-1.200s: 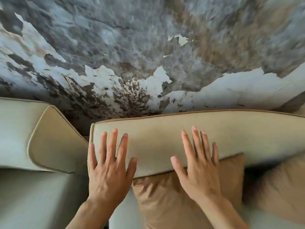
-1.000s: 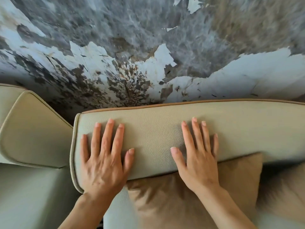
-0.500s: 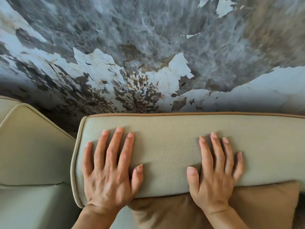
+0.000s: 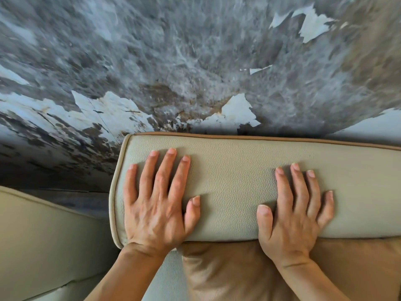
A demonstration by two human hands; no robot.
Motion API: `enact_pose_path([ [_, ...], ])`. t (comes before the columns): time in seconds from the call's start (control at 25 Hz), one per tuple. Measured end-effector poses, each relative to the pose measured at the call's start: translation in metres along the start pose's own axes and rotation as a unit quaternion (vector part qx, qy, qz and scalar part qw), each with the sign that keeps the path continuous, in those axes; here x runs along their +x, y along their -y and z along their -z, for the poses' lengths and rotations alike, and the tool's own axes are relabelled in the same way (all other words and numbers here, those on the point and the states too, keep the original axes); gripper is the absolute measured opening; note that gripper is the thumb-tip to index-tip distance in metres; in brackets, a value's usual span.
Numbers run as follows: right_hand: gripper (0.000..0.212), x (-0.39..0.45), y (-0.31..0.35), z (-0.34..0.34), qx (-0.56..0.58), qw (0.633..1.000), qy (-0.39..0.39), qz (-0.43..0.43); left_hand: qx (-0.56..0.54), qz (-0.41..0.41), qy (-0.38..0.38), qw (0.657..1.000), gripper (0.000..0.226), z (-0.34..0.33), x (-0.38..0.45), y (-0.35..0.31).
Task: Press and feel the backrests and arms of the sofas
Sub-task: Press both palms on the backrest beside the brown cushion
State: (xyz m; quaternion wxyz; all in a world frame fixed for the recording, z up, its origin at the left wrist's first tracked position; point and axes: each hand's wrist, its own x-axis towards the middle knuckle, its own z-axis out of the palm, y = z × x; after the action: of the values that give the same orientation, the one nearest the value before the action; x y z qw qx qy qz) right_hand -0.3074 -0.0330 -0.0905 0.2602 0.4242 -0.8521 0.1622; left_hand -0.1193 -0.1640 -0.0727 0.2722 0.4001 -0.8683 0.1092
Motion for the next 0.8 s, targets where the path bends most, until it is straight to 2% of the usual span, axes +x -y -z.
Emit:
enact_pose_path([
  [0.52,0.065,0.028,-0.003,-0.033,-0.020,0.999,-0.023,-0.012,0.017,-0.028,-0.010,0.999,0.063,-0.041,0.035,0.003],
  [0.68,0.063,0.031,0.001,-0.019,-0.026,0.999,0.009,-0.032,0.002,-0.026,0.002,1.000,0.062,-0.036,0.037,0.003],
  [0.8,0.062,0.034,0.007,0.001,-0.028,0.996,0.081,-0.037,-0.034,-0.023,0.055,0.998,0.063,-0.025,0.037,0.006],
])
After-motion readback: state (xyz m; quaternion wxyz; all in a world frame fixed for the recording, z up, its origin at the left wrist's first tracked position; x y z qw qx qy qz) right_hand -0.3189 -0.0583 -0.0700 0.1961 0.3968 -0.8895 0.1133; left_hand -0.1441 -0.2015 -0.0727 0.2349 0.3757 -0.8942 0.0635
